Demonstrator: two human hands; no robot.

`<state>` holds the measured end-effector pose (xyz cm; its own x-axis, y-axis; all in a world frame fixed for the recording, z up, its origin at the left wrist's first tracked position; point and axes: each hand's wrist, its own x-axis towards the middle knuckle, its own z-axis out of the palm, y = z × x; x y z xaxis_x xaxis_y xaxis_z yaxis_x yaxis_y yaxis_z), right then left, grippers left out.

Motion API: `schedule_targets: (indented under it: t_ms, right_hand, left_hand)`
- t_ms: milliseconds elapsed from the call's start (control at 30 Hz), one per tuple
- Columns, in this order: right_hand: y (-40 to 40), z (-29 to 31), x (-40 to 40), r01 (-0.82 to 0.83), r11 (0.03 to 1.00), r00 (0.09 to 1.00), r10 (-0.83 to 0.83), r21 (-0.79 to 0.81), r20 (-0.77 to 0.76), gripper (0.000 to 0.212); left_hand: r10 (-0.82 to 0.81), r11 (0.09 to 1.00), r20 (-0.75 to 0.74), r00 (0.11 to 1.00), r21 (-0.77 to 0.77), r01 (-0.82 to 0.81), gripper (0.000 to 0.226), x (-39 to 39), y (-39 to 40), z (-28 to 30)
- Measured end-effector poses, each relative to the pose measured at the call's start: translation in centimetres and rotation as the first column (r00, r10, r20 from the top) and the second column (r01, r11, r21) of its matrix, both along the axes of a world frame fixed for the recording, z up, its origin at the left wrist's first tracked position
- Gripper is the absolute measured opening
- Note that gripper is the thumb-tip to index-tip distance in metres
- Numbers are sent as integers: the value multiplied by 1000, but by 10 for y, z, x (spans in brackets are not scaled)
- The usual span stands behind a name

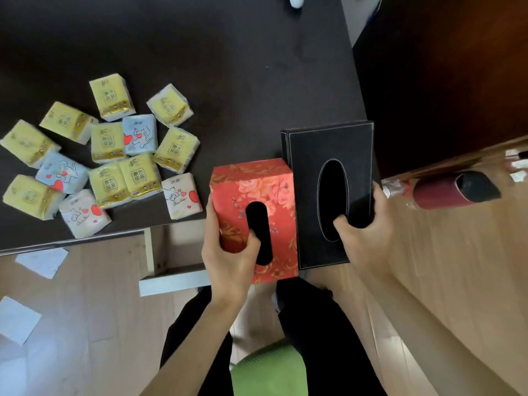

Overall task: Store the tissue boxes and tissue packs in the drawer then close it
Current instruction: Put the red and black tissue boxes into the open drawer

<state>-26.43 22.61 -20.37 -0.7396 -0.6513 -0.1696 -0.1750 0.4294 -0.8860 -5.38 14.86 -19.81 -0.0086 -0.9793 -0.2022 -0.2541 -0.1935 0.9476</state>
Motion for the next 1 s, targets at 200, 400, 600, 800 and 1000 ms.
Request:
schedule_targets:
  t_ms: [200,400,600,800,1000]
  right_hand:
    - [36,-5,9,-13,993,996,2,116,92,63]
    - [46,4,8,-93,977,996,91,193,23,63]
    - [29,-1,-14,-175,910,903,300,376,-306,80]
    - [19,-18,-26,-209,903,681,409,375,-607,125]
    - [20,-25,-35,-277,899,475,434,339,-765,103]
  left_hand:
    - [-37,995,-11,999,92,38,80,15,27,-11]
    - [-130,978,25,991,170,124,80,20,39,-22]
    - [-396,873,426,813,-99,477,119,28,-3,-17]
    - [-154,588,906,394,-236,773,63,33,-18,-7]
    - [254,427,938,234,-326,843,53,30,-10,-4]
